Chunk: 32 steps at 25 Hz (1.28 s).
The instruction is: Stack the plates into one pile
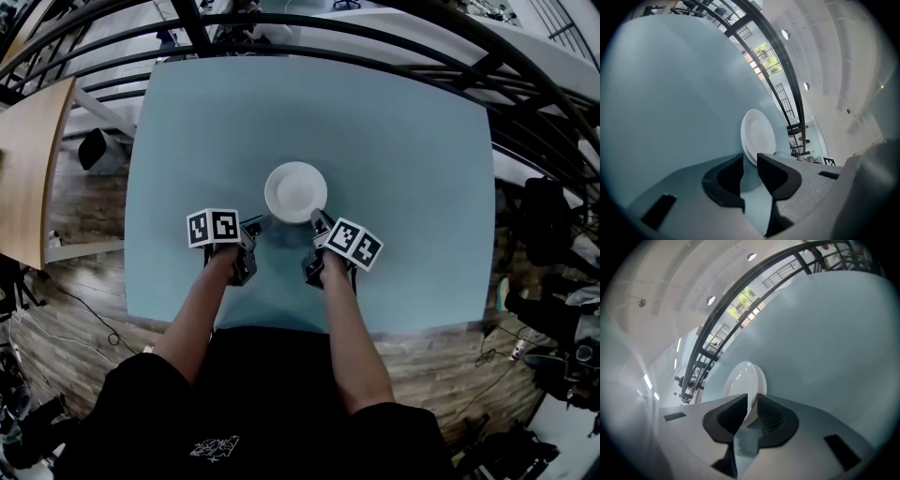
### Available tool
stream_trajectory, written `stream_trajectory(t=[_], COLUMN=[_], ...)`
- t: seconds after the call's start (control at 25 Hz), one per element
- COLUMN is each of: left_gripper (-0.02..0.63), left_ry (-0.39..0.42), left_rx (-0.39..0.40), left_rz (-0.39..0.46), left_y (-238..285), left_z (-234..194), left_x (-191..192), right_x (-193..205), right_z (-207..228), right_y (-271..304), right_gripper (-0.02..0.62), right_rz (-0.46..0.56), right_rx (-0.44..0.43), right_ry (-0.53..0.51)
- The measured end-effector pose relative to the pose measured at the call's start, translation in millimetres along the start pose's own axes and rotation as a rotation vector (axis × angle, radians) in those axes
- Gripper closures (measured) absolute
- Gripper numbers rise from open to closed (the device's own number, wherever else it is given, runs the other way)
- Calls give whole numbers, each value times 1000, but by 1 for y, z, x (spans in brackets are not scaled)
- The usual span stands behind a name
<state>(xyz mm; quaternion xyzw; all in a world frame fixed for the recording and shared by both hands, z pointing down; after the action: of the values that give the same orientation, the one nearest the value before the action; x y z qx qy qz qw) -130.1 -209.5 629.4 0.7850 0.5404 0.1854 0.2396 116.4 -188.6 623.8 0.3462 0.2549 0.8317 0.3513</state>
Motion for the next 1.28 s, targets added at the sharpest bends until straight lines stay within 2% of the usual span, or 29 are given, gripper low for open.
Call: stream_trajectory(t=[0.12,0.32,0.4,0.52,0.6,0.88,1.08,1.28], left_gripper=[531,532,532,552,575,597,598,598], left_ry=[43,83,118,153,171,269,382,466], left_rx=[-21,-26,-31,-20,-9,14,-2,-1], left_rz=[-13,4,10,2,-5,22,101,209], left_y=[-3,-11,-16,-20,-22,-53,-63,-64], left_z=[2,6,9,13,16,28,64,98], left_x=[-2,-5,-6,-8,-8,0,19,31], right_x=[-1,-3,-4,-5,-4,12,-4,-23], right_z=[-10,-17,-23,-30,-34,-65,-77,-76], right_y=[0,-7,-13,-23,-30,-56,-92,-122], right_gripper=[477,446,449,536,558,588,588,588], right_rz=[-34,-34,-10,19,33,69,125,187], right_rx=[53,100,92,73,57,3,-65,-113], right_ry=[-116,-191,-202,-209,-209,-303,-429,-497])
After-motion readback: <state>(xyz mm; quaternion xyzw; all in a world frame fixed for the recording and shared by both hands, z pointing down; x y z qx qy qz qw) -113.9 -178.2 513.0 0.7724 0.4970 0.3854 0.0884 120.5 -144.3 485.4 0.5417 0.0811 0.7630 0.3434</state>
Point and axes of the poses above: the fingertips, and each gripper's own axes: y forward along the fingers, z to its right, x out of its underside, the point moved 10 cm from there along -y, backward along the fingers, and after that the axes turned 7 degrees about -y, right-handed, at the moved point
